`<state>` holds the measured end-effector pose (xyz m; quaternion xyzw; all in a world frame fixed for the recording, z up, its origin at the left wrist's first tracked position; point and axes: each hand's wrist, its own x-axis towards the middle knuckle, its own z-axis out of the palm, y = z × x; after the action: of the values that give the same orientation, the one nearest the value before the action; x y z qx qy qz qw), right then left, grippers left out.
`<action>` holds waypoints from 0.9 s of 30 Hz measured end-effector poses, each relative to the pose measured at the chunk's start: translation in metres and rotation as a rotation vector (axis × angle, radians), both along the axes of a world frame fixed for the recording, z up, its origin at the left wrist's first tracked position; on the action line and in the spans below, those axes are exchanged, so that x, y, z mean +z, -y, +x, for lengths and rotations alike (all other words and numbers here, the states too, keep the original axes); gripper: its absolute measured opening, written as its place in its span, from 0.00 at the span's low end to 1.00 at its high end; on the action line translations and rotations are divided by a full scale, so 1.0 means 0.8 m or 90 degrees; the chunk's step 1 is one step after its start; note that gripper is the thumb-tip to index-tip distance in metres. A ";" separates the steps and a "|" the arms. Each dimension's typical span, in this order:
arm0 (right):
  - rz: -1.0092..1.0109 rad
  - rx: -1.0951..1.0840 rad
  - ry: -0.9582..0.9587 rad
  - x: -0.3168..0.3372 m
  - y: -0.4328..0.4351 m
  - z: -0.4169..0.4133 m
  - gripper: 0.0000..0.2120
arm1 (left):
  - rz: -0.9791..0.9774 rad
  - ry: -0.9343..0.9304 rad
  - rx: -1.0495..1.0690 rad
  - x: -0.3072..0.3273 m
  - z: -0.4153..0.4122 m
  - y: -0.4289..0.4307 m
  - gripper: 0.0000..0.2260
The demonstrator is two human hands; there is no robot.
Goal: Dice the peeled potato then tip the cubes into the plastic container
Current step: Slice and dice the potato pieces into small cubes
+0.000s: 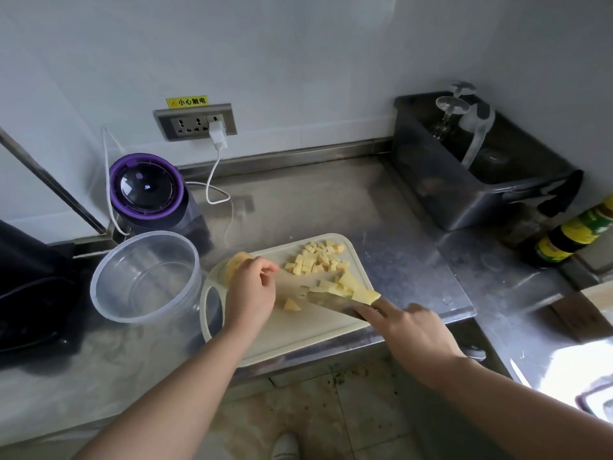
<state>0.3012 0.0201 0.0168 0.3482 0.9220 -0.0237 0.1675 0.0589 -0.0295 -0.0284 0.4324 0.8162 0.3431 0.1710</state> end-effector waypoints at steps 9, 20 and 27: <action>0.053 0.012 0.032 0.012 -0.010 0.020 0.30 | -0.201 -0.162 -0.431 0.012 0.041 -0.041 0.18; -0.004 -0.022 -0.030 -0.011 0.001 0.024 0.32 | -0.159 0.093 -0.245 0.006 -0.001 -0.024 0.17; -0.118 -0.164 -0.139 -0.017 -0.001 -0.017 0.20 | -0.198 0.039 -0.125 -0.019 -0.020 0.015 0.10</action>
<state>0.2879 0.0209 0.0036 0.4416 0.8766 -0.1672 0.0933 0.0431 -0.0412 -0.0438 0.4677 0.8077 0.2074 0.2930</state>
